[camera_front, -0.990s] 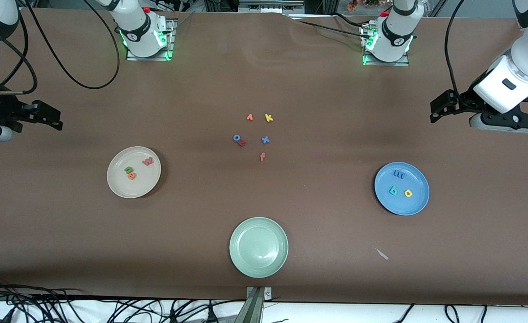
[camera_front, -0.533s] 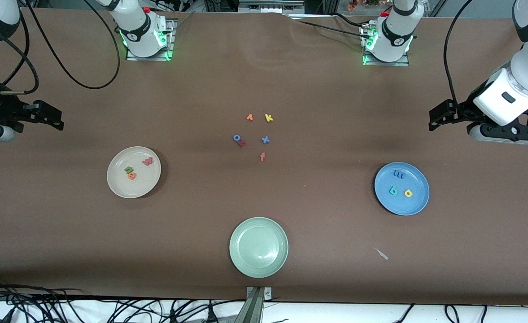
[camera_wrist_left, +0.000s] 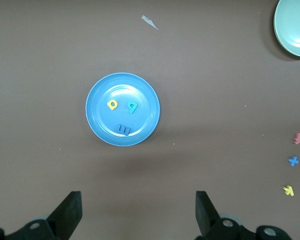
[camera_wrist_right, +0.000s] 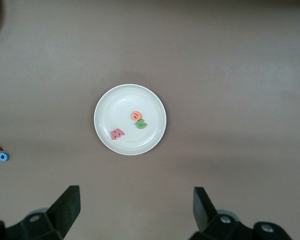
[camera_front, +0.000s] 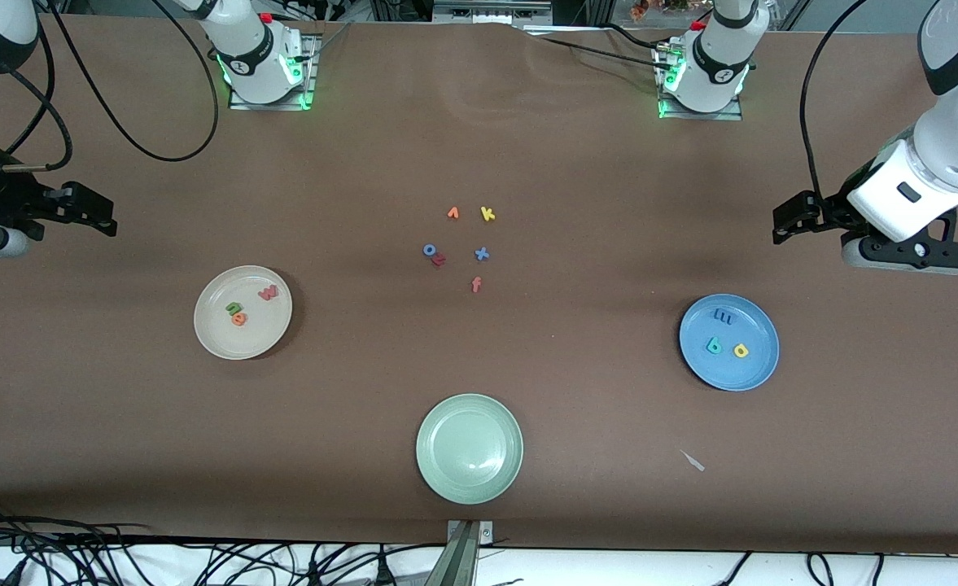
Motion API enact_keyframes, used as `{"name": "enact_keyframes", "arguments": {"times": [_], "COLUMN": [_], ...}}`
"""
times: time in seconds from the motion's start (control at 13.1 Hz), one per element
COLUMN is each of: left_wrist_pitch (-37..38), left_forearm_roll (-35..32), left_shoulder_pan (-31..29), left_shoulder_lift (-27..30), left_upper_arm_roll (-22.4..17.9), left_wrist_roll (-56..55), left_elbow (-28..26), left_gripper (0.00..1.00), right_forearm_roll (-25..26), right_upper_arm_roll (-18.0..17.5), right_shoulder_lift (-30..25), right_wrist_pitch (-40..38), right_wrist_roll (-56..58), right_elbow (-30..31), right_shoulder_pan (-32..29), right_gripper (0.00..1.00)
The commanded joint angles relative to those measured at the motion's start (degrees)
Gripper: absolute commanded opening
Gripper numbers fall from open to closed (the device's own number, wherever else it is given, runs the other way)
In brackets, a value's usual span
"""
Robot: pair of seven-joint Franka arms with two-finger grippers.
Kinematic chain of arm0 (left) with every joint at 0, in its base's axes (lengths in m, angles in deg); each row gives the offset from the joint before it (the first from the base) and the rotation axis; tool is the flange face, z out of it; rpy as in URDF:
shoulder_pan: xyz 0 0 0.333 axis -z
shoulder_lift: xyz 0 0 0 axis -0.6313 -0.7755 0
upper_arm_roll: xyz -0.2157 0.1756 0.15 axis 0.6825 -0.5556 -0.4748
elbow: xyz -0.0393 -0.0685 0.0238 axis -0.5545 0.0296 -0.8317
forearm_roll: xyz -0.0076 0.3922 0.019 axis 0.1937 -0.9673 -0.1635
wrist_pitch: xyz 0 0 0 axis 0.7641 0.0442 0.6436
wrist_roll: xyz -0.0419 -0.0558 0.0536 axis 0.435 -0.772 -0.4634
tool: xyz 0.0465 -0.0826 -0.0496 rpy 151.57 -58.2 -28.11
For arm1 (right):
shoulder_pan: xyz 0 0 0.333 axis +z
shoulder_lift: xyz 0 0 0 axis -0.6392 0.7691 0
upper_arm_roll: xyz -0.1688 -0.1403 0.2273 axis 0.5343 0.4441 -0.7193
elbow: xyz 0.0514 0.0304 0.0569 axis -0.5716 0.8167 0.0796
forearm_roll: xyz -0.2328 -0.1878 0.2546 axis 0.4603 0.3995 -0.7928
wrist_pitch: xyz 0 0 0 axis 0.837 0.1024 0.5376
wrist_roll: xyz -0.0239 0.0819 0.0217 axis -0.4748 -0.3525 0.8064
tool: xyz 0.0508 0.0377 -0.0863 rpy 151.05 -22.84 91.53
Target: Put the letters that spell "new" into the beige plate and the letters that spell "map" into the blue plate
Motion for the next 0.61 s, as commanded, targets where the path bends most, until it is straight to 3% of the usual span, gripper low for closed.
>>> {"name": "enact_keyframes", "arguments": {"times": [0.0,0.53], "left_wrist_pitch": [1.4,1.4], "left_forearm_roll": [-1.8,-1.8], "left_shoulder_pan": [0.4,0.0], "left_shoulder_lift": [-0.9,-0.9], "left_upper_arm_roll": [-0.1,-0.2], "left_wrist_roll": [-0.3,-0.3], "left_elbow": [2.2,2.2], "left_gripper": [1.0,1.0], "right_forearm_roll": [-0.1,-0.1], "right_upper_arm_roll": [0.0,-0.1], "right_shoulder_lift": [0.7,0.7], "right_wrist_pitch": [-0.9,-0.8], "right_wrist_roll": [0.3,0.3], "right_elbow": [-1.7,-1.6], "right_shoulder_pan": [0.2,0.2], "right_gripper": [1.0,1.0]}}
